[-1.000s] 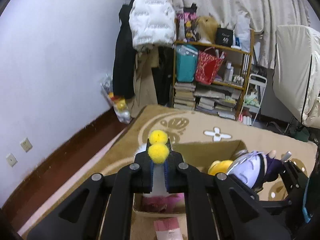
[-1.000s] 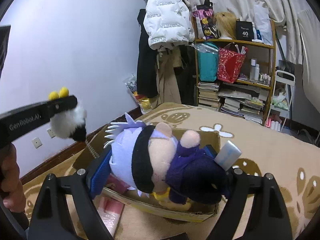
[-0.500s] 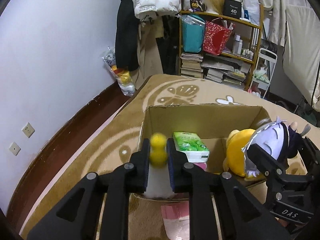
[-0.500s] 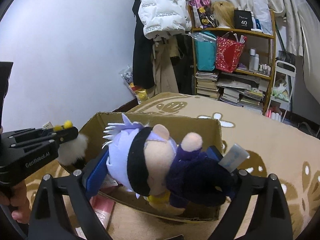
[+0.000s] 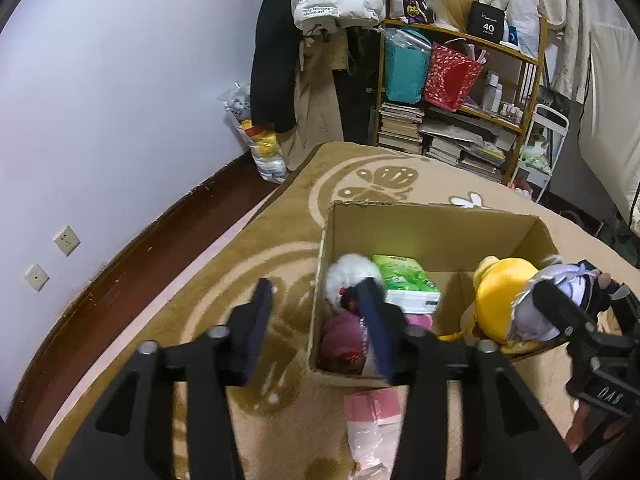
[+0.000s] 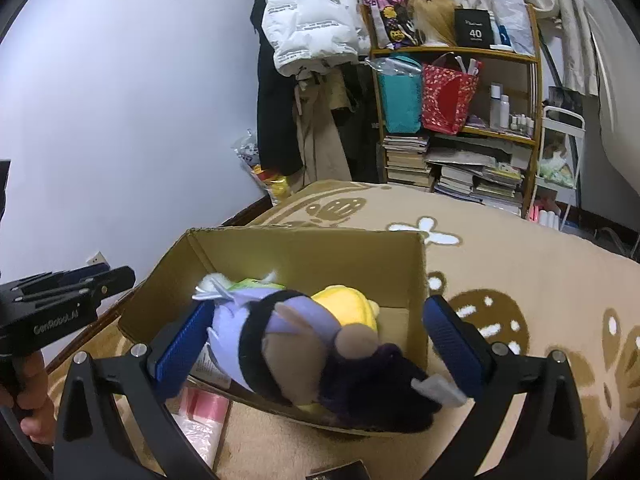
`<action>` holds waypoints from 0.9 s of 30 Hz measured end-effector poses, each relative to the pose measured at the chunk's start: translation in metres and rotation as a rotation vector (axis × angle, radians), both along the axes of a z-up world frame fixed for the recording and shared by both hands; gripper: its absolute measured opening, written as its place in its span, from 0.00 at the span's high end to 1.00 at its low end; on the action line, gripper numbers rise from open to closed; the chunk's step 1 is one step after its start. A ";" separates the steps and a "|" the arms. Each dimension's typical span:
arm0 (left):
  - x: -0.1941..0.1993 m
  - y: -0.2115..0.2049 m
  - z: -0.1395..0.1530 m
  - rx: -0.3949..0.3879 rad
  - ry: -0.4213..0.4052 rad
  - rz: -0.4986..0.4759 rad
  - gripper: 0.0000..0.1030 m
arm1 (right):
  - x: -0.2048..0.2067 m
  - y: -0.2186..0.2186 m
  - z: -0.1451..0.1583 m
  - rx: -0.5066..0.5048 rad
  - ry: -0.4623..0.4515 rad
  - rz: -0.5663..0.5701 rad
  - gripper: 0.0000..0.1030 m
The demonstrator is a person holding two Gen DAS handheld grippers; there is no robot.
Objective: Organize soft objects
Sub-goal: 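Carry the fluffy toy and doll over the box and open both tools, then withdraw both tools from the box toward the bottle and black box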
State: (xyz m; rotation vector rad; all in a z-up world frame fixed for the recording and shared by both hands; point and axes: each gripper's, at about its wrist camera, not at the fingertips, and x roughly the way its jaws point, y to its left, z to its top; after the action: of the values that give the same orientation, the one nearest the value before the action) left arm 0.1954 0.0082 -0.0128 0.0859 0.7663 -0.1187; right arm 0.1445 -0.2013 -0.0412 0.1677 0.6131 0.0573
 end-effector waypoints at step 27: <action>-0.037 0.027 0.021 -0.039 -0.115 0.076 0.00 | 0.009 0.007 0.033 0.120 -0.001 0.029 0.01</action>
State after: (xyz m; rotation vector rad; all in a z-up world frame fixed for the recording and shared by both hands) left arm 0.1585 0.0353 0.0078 0.0259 0.6516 -0.0563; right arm 0.1531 -0.1942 -0.0082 0.2746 0.6110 0.1224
